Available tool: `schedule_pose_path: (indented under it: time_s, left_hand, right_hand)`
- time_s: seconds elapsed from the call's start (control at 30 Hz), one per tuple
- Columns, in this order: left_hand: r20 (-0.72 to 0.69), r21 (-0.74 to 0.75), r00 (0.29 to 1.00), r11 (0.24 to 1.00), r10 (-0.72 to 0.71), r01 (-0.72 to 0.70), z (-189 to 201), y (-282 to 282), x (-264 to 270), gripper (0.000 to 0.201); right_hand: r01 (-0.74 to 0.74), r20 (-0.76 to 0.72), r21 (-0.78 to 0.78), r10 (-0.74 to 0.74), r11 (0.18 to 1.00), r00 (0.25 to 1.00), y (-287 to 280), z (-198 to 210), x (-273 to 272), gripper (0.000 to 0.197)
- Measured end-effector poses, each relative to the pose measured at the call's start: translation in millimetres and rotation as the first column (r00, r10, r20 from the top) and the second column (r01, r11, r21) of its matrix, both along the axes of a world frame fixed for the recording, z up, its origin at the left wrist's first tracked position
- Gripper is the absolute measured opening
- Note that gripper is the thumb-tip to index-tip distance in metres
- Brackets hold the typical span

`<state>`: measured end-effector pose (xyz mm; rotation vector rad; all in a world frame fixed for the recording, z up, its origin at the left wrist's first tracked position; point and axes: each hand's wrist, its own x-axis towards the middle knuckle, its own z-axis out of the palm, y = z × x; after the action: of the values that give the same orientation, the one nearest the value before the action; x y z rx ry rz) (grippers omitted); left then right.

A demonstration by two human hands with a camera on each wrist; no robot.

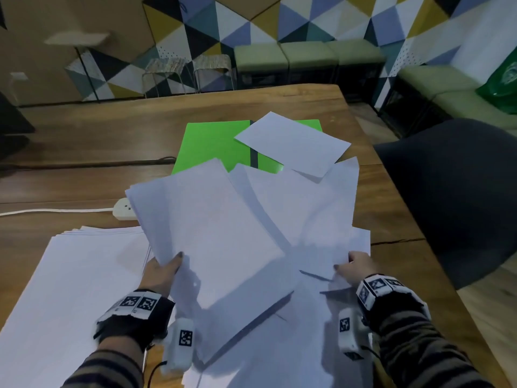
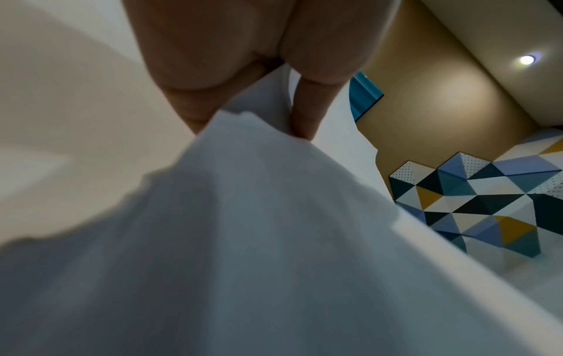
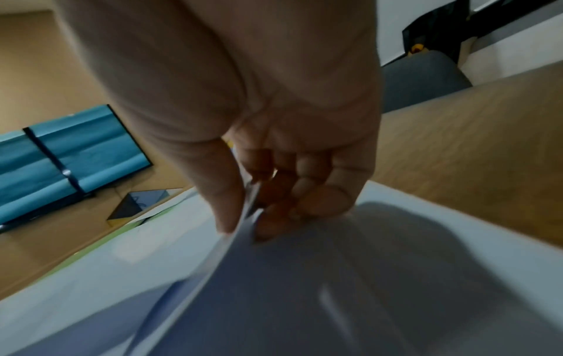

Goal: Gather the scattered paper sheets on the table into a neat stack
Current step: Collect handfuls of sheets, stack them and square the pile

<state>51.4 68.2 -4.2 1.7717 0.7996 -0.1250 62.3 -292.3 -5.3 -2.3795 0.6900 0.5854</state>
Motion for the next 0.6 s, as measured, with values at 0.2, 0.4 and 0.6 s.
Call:
schedule_pose_path:
  time_s: [0.2,0.4,0.6]
  left_hand:
    - [-0.104,-0.064,0.988,0.992,-0.117,0.110,7,-2,-1,0.017]
    - [-0.187,-0.076,0.958,0.975,-0.219,0.208,-2,2,-8,0.017]
    - [-0.234,-0.038,0.945,0.973,-0.229,0.227,-16,7,-12,0.050]
  right_hand:
    - [-0.272,-0.160,0.108,0.287,0.956,0.944,9,2,-47,0.026]
    - [-0.067,-0.108,0.237,0.095,0.969,0.990,-2,-5,-68,0.029]
    - [0.252,0.122,0.271,-0.293,0.929,0.948,1,-16,-36,0.055]
